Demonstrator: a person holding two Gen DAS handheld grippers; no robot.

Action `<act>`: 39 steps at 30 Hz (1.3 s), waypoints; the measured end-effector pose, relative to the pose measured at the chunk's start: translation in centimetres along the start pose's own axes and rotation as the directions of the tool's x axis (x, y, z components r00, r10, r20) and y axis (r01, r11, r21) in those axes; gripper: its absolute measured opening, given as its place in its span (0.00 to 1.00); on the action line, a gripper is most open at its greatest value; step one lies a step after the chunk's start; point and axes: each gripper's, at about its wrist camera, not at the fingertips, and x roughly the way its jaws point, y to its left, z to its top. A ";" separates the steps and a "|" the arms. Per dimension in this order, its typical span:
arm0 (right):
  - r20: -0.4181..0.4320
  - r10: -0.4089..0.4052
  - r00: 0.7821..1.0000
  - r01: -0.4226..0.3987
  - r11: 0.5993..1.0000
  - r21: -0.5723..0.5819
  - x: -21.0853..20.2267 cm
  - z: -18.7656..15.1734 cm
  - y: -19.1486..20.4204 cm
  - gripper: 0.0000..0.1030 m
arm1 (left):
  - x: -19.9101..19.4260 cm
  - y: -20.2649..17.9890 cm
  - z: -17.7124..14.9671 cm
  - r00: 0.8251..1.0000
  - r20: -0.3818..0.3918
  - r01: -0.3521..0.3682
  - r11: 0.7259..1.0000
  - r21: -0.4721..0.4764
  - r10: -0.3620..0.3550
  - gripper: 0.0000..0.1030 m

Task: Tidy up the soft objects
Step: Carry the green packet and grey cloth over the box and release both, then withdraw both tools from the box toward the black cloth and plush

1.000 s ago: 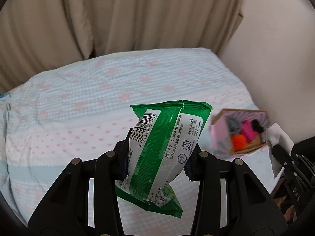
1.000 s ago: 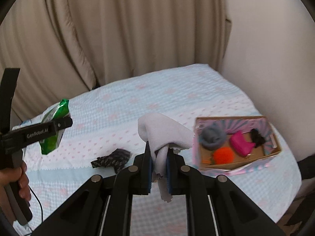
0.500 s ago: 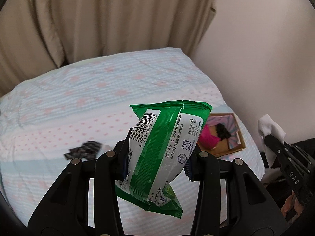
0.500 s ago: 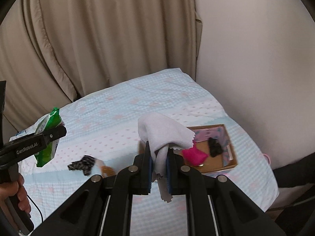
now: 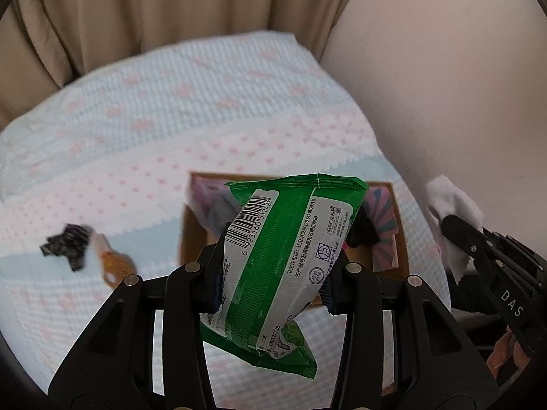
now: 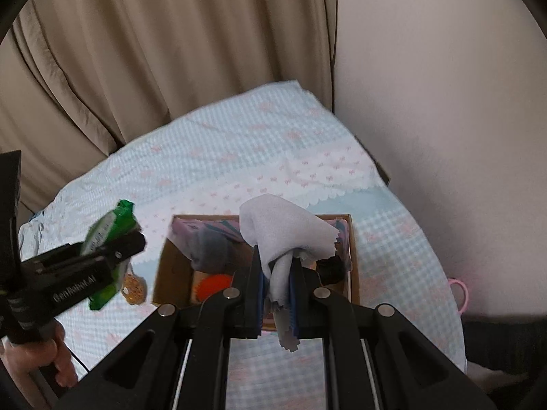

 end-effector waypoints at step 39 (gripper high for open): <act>-0.308 0.176 0.935 -0.144 0.982 0.125 14.5 0.4 -6.0 1.00 | 11.7 -3.0 -2.2 0.971 -0.236 0.000 0.989 0.149 0.036 1.00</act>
